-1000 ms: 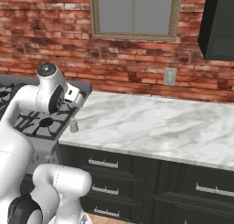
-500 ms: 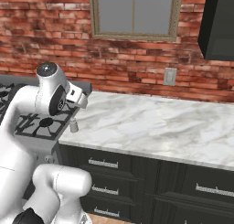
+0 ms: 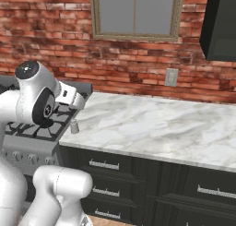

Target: Take 2 condiments from the cabinet and move them on the counter near the stove.Make sure the condiments are lined up with each other, next to each other.

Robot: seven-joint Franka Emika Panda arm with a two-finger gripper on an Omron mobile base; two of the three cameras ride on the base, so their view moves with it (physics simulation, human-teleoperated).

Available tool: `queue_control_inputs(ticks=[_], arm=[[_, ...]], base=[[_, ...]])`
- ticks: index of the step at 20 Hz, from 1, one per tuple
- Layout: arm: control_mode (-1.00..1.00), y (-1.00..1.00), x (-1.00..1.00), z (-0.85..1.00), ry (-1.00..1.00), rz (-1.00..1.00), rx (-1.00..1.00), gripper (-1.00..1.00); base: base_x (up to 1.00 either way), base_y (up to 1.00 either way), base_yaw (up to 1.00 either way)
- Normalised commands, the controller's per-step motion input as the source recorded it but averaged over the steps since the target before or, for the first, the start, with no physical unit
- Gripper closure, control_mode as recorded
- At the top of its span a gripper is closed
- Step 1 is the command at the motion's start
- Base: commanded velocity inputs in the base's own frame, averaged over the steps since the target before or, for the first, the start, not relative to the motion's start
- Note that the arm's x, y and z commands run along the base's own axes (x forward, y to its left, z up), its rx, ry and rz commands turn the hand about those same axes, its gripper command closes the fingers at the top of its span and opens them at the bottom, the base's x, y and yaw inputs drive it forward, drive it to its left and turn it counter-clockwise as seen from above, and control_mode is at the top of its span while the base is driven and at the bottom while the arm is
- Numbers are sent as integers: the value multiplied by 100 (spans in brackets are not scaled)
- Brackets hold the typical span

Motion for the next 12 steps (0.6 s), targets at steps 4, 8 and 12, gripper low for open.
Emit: queue_control_inputs(ticks=[4, 8, 12], arm=[[-100, -8, -53, 33, -10, 8, -12, -100], [-100, -8, -61, 41, -10, 6, -2, -100], [-100, -4, -69, 46, -2, 0, 0, -100]], base=[[0, 0, 0], [0, 0, 0], [0, 0, 0]])
